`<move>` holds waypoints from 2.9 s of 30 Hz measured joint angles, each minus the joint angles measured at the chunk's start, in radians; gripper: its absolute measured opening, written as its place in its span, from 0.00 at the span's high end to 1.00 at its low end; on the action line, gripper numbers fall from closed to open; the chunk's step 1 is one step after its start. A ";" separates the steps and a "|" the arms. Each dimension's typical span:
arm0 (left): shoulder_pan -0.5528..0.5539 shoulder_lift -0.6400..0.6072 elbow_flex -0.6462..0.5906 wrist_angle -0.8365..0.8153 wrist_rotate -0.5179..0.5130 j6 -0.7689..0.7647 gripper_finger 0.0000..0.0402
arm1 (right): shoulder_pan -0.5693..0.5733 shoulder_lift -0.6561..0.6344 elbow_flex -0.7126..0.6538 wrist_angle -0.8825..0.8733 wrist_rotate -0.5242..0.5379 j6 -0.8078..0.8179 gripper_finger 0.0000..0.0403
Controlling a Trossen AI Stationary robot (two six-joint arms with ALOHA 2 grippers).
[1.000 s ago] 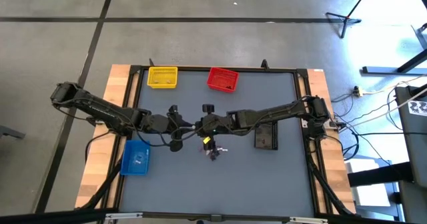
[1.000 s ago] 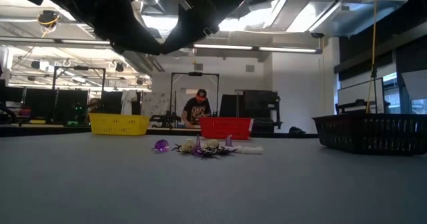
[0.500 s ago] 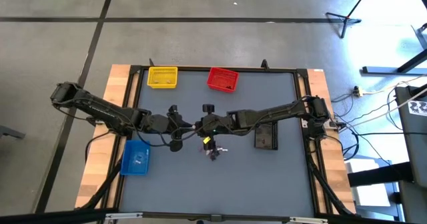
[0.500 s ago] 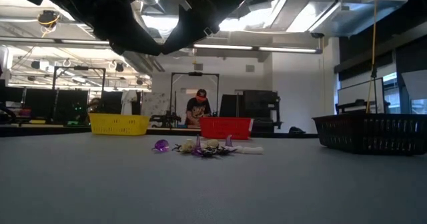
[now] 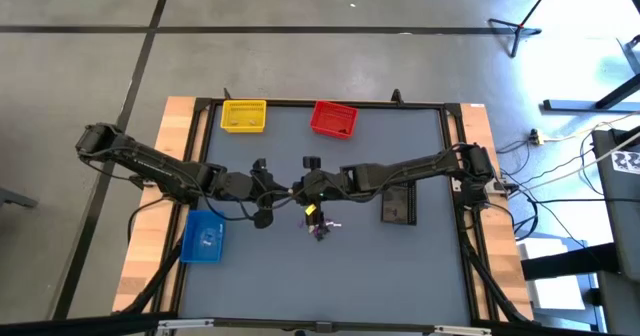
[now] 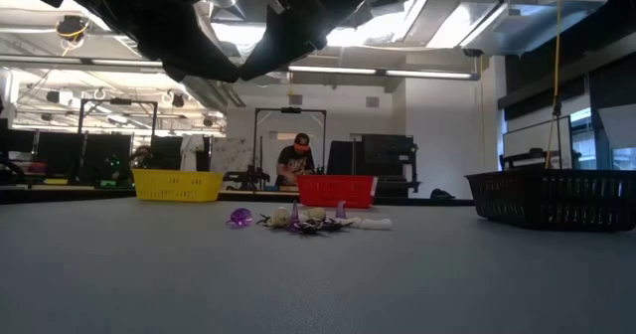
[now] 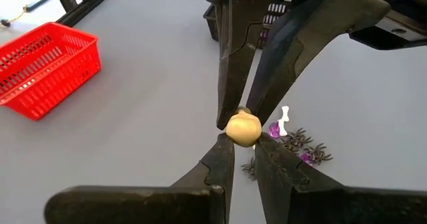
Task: Sort Halloween decoration
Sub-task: Put the yellow skull toy into the yellow bin
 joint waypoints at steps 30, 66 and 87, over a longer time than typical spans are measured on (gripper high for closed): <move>0.001 0.001 0.000 0.034 -0.001 -0.007 0.76 | 0.001 0.000 0.000 0.007 -0.014 0.000 0.91; 0.001 0.000 0.000 0.034 -0.002 -0.007 0.90 | 0.001 0.001 0.000 0.006 -0.014 -0.001 0.77; 0.002 0.000 0.000 0.038 -0.005 -0.008 0.91 | 0.001 0.002 0.000 -0.038 -0.013 0.000 0.77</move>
